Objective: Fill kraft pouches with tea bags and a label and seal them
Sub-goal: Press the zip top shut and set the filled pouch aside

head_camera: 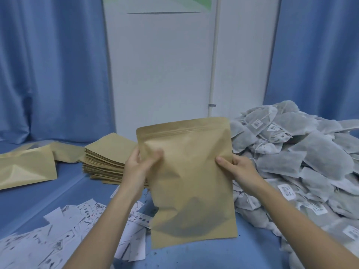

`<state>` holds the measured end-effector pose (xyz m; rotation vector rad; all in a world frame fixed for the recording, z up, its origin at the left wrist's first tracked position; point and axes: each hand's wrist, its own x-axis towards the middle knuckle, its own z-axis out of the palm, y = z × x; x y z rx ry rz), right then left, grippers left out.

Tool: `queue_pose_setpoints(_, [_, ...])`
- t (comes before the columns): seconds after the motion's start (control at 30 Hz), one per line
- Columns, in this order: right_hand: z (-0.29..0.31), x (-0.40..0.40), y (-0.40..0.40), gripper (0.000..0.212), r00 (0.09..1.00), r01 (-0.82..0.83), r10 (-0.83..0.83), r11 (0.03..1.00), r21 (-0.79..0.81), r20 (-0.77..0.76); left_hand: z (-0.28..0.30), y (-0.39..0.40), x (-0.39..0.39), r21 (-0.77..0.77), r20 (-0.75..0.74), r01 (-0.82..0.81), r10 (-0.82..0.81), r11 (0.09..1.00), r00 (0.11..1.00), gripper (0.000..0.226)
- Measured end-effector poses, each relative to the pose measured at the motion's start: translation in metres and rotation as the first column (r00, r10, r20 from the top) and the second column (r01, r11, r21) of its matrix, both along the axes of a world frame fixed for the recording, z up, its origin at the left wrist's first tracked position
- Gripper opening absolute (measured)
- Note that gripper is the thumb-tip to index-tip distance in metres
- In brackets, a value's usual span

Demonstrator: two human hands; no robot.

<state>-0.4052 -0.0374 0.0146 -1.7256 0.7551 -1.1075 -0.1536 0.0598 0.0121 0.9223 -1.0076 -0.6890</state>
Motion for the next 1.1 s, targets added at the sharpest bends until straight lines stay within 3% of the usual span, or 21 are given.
queue_pose_setpoints(0.1, [0.004,0.015,-0.003,0.034,0.98,0.003,-0.021,0.996,0.085,0.199,-0.016,0.008,0.004,0.263,0.107,0.119,-0.152,0.957,0.983,0.052])
queue_pose_setpoints(0.17, [0.007,0.023,-0.003,0.036,0.965,-0.027,-0.012,0.989,0.148,0.261,-0.013,0.011,0.007,0.304,0.088,0.093,-0.125,0.948,0.988,0.049])
queue_pose_setpoints(0.27, [0.0,0.028,0.001,0.038,0.94,-0.232,0.155,0.944,0.234,0.304,-0.001,0.009,0.017,0.316,0.018,0.034,-0.042,0.948,0.999,0.035])
queue_pose_setpoints(0.33, [-0.007,0.033,0.007,0.036,0.936,-0.292,0.212,0.913,0.286,0.28,0.006,0.01,0.028,0.377,-0.003,0.047,-0.05,0.925,0.999,0.03])
queue_pose_setpoints(0.4, [-0.011,0.044,0.013,0.029,0.944,-0.271,0.178,0.9,0.342,0.279,0.009,0.014,0.038,0.432,-0.114,0.142,-0.102,0.891,0.988,0.032])
queue_pose_setpoints(0.5, [-0.011,0.071,0.022,0.017,0.926,-0.269,0.108,0.861,0.432,0.361,0.006,0.029,0.058,0.307,-0.404,0.3,-0.162,0.903,0.9,0.036])
queue_pose_setpoints(0.63, [0.016,0.17,0.033,0.013,0.899,-0.322,0.101,0.811,0.488,0.425,-0.013,0.051,0.09,-0.073,-0.683,0.232,-0.218,0.97,0.697,0.036])
queue_pose_setpoints(0.7, [0.047,0.256,0.045,0.022,0.837,-0.449,0.165,0.752,0.483,0.522,-0.017,0.056,0.105,-0.115,-0.768,0.188,-0.207,0.975,0.606,0.047])
queue_pose_setpoints(0.77, [0.076,0.337,0.07,0.038,0.756,-0.616,0.307,0.63,0.472,0.578,-0.017,0.059,0.123,-0.053,-0.777,0.127,-0.121,0.99,0.618,0.057])
queue_pose_setpoints(0.83, [0.079,0.392,0.084,0.047,0.778,-0.625,0.424,0.592,0.508,0.463,-0.015,0.062,0.143,-0.003,-0.759,0.053,-0.037,0.999,0.65,0.055])
queue_pose_setpoints(1.0, [0.023,0.419,0.052,0.041,0.911,-0.391,0.403,0.786,0.479,0.082,-0.017,0.053,0.177,0.158,-0.707,-0.04,0.142,0.987,0.693,0.055])
queue_pose_setpoints(1.07, [0.003,0.412,0.03,0.035,0.944,-0.267,0.311,0.914,0.306,-0.108,-0.022,0.039,0.181,0.239,-0.677,-0.042,0.197,0.97,0.709,0.054])
queue_pose_setpoints(1.1, [-0.008,0.407,0.016,0.04,0.949,-0.175,0.205,0.975,0.14,-0.239,-0.027,0.032,0.182,0.278,-0.657,-0.04,0.22,0.96,0.721,0.048])
